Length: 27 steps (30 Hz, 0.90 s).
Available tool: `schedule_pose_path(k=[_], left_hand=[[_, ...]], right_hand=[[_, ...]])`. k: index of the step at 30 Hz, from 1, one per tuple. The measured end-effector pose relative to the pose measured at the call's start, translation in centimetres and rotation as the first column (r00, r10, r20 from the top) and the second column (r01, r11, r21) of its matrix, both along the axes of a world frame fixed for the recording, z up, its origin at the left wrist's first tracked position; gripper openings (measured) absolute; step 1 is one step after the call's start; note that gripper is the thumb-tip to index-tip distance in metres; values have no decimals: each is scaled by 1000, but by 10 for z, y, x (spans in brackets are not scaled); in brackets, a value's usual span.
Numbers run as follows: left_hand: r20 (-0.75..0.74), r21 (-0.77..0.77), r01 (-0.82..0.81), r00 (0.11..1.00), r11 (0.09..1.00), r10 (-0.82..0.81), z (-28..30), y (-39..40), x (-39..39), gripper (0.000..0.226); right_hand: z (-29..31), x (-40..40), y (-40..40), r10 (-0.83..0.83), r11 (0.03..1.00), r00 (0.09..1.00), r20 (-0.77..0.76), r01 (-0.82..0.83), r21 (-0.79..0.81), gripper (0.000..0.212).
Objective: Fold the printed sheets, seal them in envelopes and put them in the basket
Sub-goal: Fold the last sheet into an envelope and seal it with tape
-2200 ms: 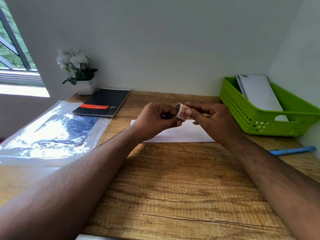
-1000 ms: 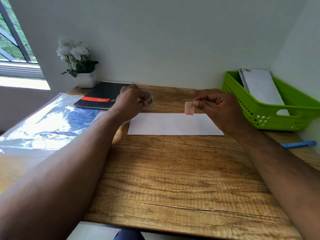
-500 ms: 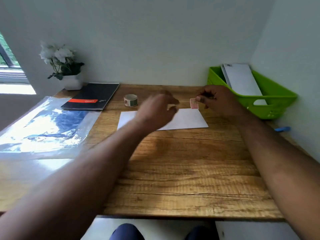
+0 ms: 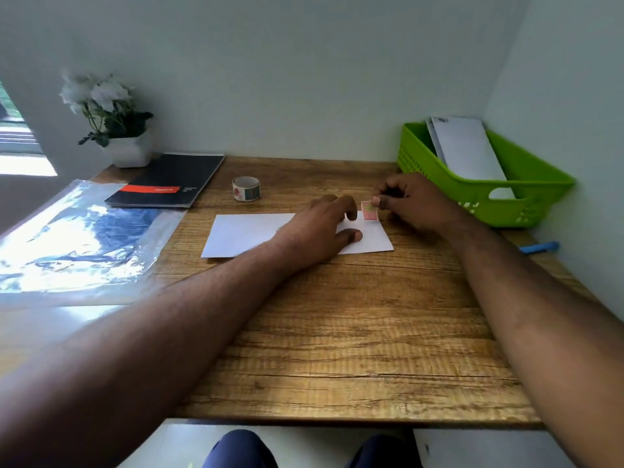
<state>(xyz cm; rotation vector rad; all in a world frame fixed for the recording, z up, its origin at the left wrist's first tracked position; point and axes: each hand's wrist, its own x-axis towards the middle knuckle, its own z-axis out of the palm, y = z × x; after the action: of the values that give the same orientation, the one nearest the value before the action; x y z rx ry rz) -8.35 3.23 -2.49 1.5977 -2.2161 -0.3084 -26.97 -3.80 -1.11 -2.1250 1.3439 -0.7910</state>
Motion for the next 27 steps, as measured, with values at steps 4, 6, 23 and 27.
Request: schedule_pose_path(k=[4, 6, 23, 27], left_hand=[[33, 33, 14, 999, 999, -15, -3, -3, 0, 47], [58, 35, 14, 998, 999, -16, -3, -3, -1, 50], [157, 24, 34, 987, 999, -37, -3, -4, -2, 41], [164, 22, 33, 986, 999, -37, -3, -4, -3, 41]], right_hand=[[0, 1, 2, 36, 999, 999, -29, -37, -14, 4], [0, 1, 1, 47, 999, 998, -48, -47, -11, 5], [-5, 2, -4, 14, 999, 998, -54, -15, -29, 5], [-5, 2, -4, 12, 999, 997, -81, -14, -35, 5]])
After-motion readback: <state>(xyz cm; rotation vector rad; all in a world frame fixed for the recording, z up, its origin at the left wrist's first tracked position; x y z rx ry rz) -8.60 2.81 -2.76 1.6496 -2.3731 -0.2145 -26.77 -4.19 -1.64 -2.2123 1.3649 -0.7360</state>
